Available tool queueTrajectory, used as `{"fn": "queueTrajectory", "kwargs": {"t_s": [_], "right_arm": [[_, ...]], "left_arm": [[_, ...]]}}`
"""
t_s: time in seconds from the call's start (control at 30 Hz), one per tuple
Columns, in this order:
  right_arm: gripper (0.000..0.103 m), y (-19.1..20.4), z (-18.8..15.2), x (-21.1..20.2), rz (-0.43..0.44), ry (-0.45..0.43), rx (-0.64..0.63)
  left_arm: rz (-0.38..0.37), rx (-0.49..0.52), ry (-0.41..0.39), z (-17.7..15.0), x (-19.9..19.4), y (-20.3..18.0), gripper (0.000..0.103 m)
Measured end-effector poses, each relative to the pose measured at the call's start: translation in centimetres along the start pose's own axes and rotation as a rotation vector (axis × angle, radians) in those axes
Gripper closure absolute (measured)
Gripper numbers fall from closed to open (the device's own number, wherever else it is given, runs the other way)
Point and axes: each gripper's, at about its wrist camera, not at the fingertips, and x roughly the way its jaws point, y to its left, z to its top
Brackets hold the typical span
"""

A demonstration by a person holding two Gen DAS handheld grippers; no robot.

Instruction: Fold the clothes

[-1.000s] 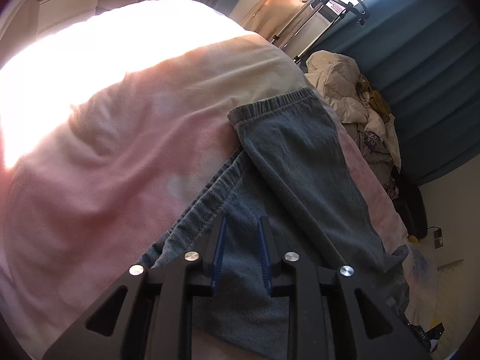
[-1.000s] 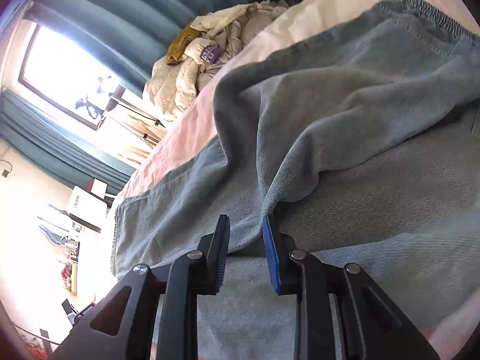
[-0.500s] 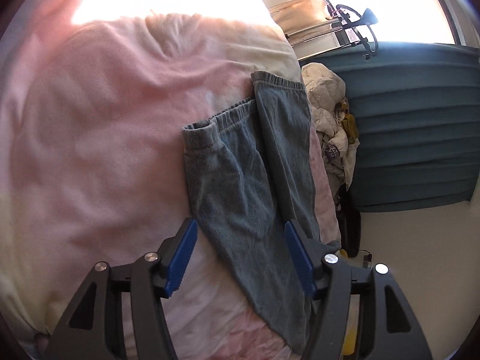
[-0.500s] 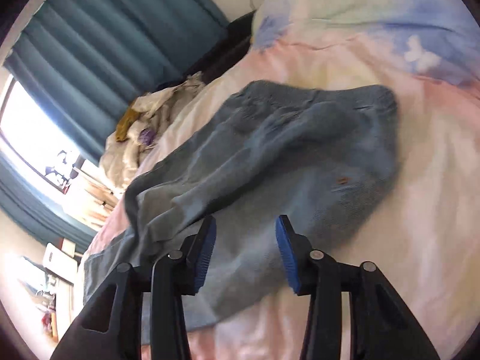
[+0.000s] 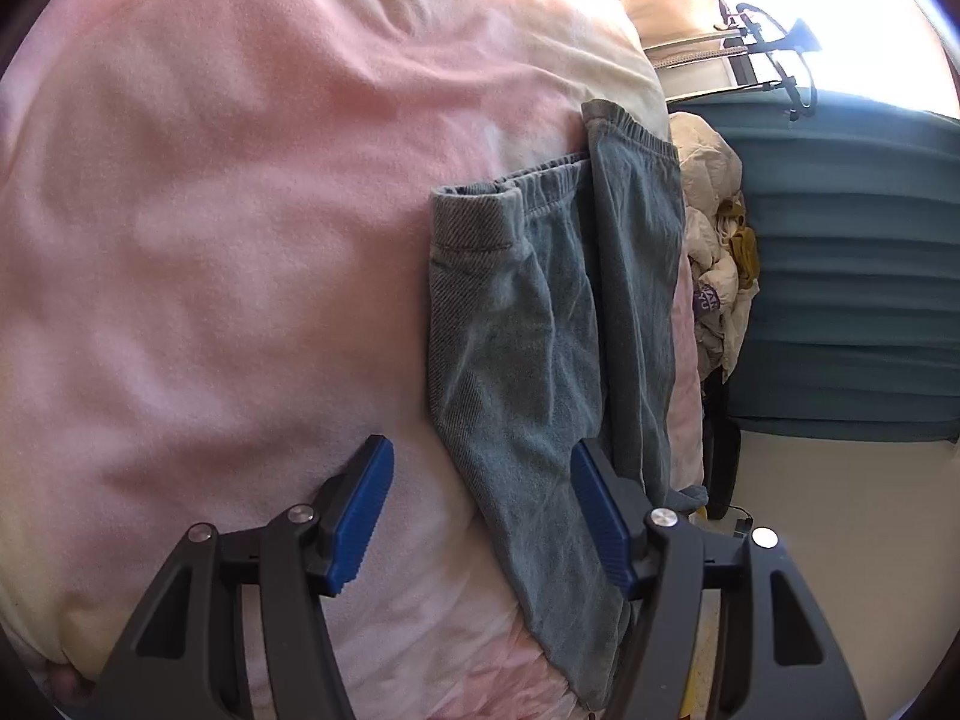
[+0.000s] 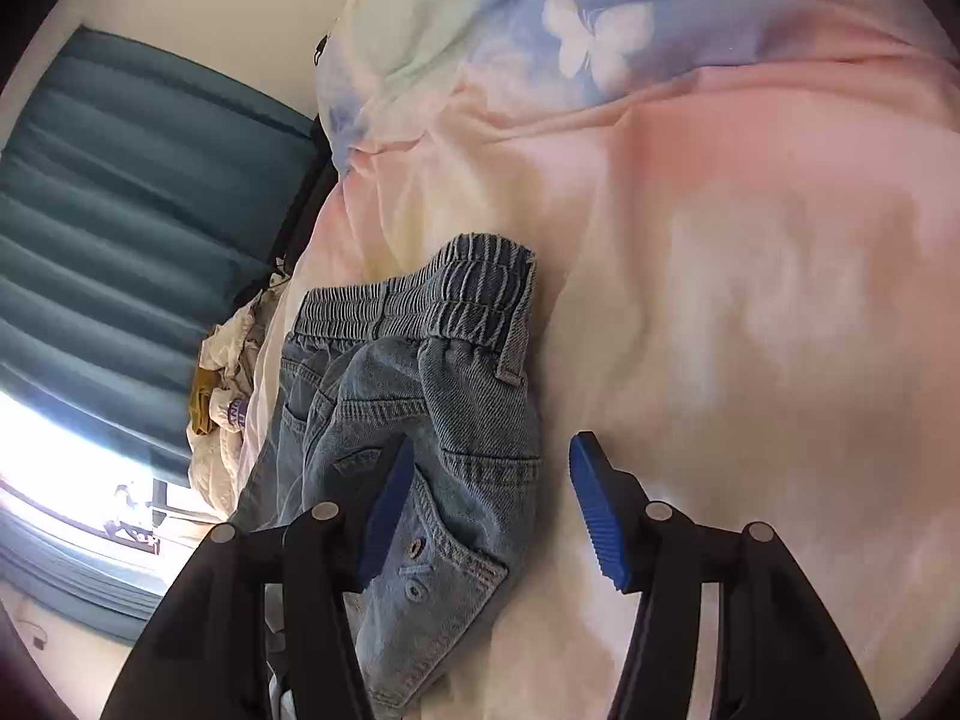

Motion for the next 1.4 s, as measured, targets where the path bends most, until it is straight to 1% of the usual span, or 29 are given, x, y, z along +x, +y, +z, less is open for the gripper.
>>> {"fn": "queueTrajectory", "kwargs": {"t_s": [0.07,0.1,0.17,0.23,0.3,0.37,0.4,0.43,0.47,0.5,0.53,0.57,0.6,0.63,0.67,0.73,0.77,0.83,0.93,1.03,1.13,1.17,1.3,1.33,1.4], "right_arm": [[0.048,-0.2,0.1,0.9,0.033,-0.005,0.024],[0.048,0.0,0.1,1.5,0.031,0.006,0.020],[0.048,0.3,0.2,2.9,0.025,0.026,0.008],[0.048,0.6,0.4,4.0,0.007,0.034,-0.002],[0.048,0.5,0.8,4.8,0.030,0.041,0.033],[0.047,0.5,1.2,5.4,0.043,0.047,0.059],[0.047,0.7,1.4,5.6,0.043,0.050,0.064],[0.051,1.0,1.5,5.7,0.032,0.052,0.054],[0.055,1.3,1.5,5.7,0.015,0.048,0.036],[0.061,1.7,1.5,5.7,-0.002,0.044,0.018],[0.069,2.0,1.4,5.5,-0.017,0.039,0.002],[0.073,2.2,1.2,5.0,-0.028,0.030,-0.007],[0.083,2.5,0.9,4.6,-0.038,0.022,-0.016],[0.088,2.8,0.7,4.1,-0.047,0.012,-0.024],[0.089,3.1,0.6,3.4,-0.049,0.001,-0.034],[0.092,4.1,0.3,1.8,-0.041,-0.020,-0.051],[0.093,4.6,0.3,0.9,-0.032,-0.031,-0.046],[0.095,5.4,0.3,-1.1,-0.015,-0.048,-0.007],[0.096,7.4,0.5,-4.1,-0.001,-0.070,-0.004],[0.097,8.4,0.4,-6.7,0.006,-0.085,-0.013],[0.097,8.7,0.0,-9.0,0.008,-0.094,-0.020],[0.097,8.2,-0.2,-9.3,-0.006,-0.086,-0.017],[0.097,6.0,-1.0,-8.2,-0.083,-0.030,0.001],[0.097,6.0,-1.0,-7.8,-0.092,-0.021,0.006],[0.097,7.4,-0.4,-7.0,-0.090,-0.026,-0.007]], "left_arm": [[-0.003,0.003,0.008,0.4,0.9,-0.3,0.040],[-0.003,0.013,0.009,0.6,1.3,-0.6,0.040],[0.012,0.067,0.013,1.1,2.3,-1.7,0.040],[0.030,0.104,0.029,1.7,3.8,-2.5,0.040],[0.030,0.093,0.031,2.2,4.8,-2.8,0.040],[0.009,0.074,0.023,2.8,5.4,-2.9,0.041],[-0.006,0.063,0.017,3.0,5.4,-2.9,0.045],[-0.021,0.053,0.012,3.2,5.5,-2.9,0.049],[-0.029,0.043,0.008,3.3,5.6,-2.8,0.060],[-0.038,0.035,0.007,3.4,5.6,-2.7,0.071],[-0.055,0.024,0.004,3.6,5.6,-2.6,0.078],[-0.067,0.017,0.006,3.6,5.6,-2.6,0.087],[-0.069,0.021,0.005,3.7,5.5,-2.8,0.090],[-0.072,0.025,0.003,3.6,5.3,-2.9,0.093],[-0.081,0.035,-0.006,3.6,4.8,-3.2,0.094],[-0.101,0.055,-0.023,3.4,3.8,-3.8,0.095],[-0.124,0.055,-0.026,3.5,3.1,-4.0,0.096],[-0.182,0.037,-0.033,3.6,1.7,-4.1,0.096],[-0.222,0.016,-0.075,4.2,-0.9,-3.6,0.096],[-0.273,-0.061,-0.090,4.8,-3.0,-1.7,0.097],[-0.269,-0.063,-0.085,4.7,-4.1,-0.8,0.097],[-0.268,-0.058,-0.081,4.7,-4.3,-0.8,0.097],[-0.248,-0.022,-0.064,4.9,-4.9,-1.2,0.097],[-0.238,-0.009,-0.061,5.0,-4.9,-1.7,0.097],[-0.225,0.003,-0.059,5.5,-4.8,-2.8,0.097]]}}
